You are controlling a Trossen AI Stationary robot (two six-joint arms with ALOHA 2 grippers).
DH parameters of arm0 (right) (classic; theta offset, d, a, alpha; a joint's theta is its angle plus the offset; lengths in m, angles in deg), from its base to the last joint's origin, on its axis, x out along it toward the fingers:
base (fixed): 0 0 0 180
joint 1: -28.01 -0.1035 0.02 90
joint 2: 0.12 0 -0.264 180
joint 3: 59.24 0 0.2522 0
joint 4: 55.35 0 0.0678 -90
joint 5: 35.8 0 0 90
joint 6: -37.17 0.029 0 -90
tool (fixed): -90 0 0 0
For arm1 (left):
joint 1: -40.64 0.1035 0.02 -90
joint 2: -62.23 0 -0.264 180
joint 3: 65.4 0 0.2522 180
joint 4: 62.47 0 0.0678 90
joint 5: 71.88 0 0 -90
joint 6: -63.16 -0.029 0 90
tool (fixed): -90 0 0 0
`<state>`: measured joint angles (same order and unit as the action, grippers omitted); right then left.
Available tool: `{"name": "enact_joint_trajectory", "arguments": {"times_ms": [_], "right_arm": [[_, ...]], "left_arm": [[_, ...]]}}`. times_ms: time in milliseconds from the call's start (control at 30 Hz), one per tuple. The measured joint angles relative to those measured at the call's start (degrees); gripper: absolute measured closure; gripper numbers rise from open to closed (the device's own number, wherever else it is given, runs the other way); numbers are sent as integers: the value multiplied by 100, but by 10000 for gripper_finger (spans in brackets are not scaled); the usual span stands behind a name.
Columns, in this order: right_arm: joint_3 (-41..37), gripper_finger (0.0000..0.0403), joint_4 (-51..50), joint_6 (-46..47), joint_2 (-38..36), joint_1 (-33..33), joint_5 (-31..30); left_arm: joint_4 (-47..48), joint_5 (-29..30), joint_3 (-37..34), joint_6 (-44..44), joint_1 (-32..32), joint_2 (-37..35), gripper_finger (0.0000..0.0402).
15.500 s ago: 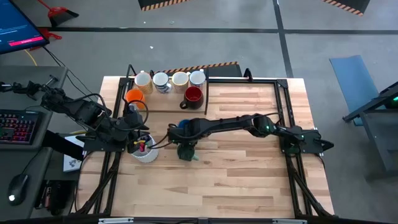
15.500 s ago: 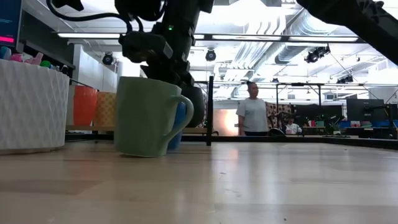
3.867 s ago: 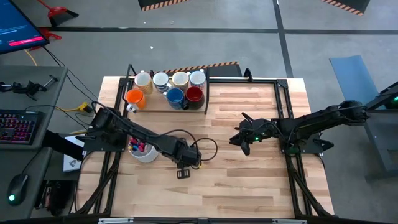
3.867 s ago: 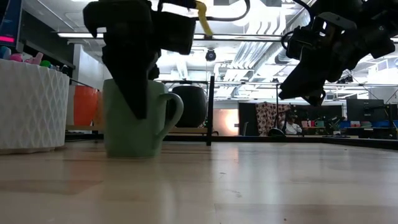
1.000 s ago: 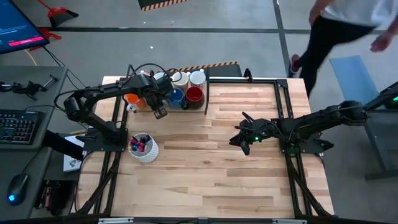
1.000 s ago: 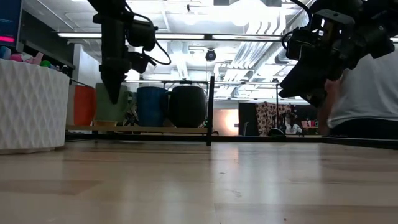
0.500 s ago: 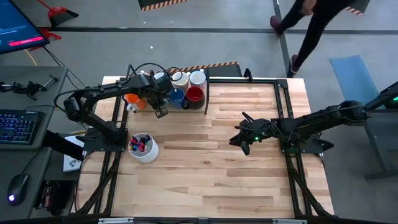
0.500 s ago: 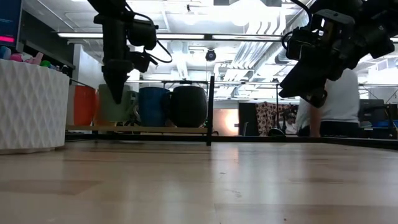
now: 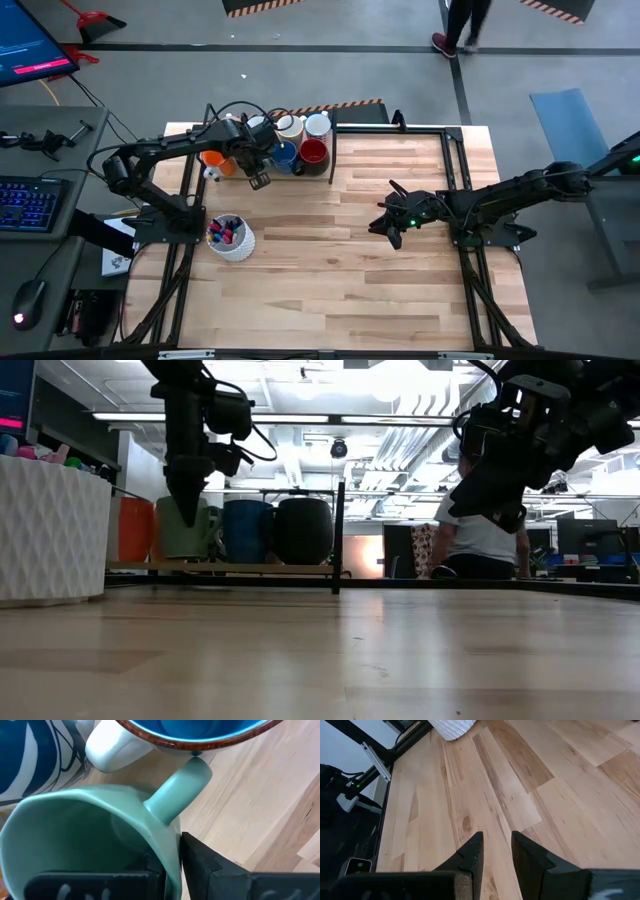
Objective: Place coffee mugs
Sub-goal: Put the green mug on the shelf
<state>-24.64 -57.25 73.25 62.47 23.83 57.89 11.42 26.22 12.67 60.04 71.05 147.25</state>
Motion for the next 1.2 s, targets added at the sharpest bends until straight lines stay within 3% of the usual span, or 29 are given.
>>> {"name": "enact_joint_trajectory", "arguments": {"times_ms": [567,1200], "right_arm": [[0,322,0,2,0,-1,111],[0,322,-2,-9,0,1,109]], "left_arm": [[42,151,7,253,0,-7,333],[263,140,7,411,0,-370,331]]}}
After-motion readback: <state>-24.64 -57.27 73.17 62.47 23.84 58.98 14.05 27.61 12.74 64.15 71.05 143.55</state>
